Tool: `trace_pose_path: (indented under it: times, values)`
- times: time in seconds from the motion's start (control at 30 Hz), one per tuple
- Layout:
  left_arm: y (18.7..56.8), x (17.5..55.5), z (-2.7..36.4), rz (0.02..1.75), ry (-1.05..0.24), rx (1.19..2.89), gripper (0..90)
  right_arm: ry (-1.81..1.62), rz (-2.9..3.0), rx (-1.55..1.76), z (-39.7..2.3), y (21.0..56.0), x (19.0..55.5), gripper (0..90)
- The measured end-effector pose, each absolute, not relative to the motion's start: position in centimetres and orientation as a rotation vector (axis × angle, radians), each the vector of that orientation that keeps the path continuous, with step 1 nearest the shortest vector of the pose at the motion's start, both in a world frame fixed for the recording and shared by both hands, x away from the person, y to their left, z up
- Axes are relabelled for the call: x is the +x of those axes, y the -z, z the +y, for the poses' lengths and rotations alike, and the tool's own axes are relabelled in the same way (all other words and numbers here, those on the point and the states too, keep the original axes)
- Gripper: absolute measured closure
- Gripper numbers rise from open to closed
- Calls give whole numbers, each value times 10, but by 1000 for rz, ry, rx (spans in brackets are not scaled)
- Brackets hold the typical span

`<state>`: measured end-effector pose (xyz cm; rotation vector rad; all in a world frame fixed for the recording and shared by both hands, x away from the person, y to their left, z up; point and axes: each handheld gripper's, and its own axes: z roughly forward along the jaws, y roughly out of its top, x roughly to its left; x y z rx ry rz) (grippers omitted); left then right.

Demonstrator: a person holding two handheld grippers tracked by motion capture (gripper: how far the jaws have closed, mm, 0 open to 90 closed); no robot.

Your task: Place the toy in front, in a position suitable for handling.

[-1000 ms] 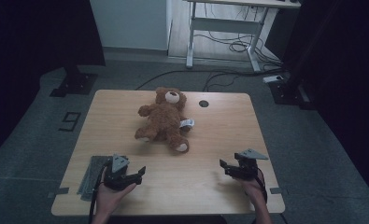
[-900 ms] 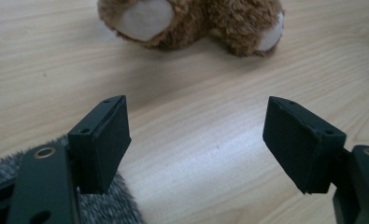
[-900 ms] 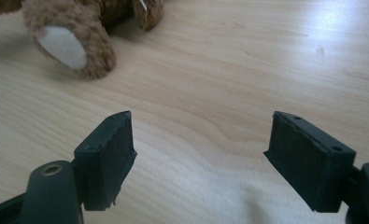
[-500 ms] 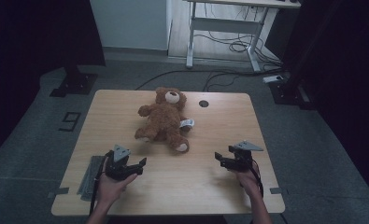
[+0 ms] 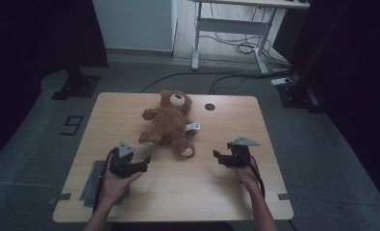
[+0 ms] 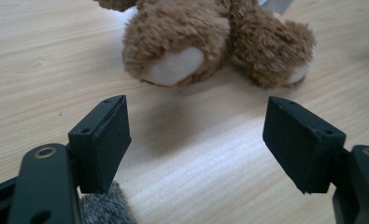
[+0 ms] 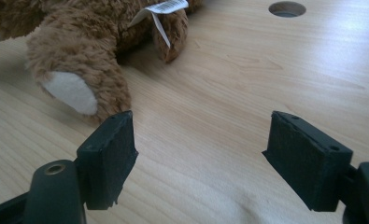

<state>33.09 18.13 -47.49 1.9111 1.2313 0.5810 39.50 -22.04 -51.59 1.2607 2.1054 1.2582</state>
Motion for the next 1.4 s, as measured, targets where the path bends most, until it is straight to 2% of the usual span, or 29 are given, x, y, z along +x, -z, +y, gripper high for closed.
trace_pose_path:
  times: [0.5,1.4]
  values:
    - [466,355,179,1248,-598,1887,222,-1275,2116,1217,-206,514,414,283]
    - [469,398,165,1251,-566,1920,171,-1306,2176,1216,-186,510,439,270]
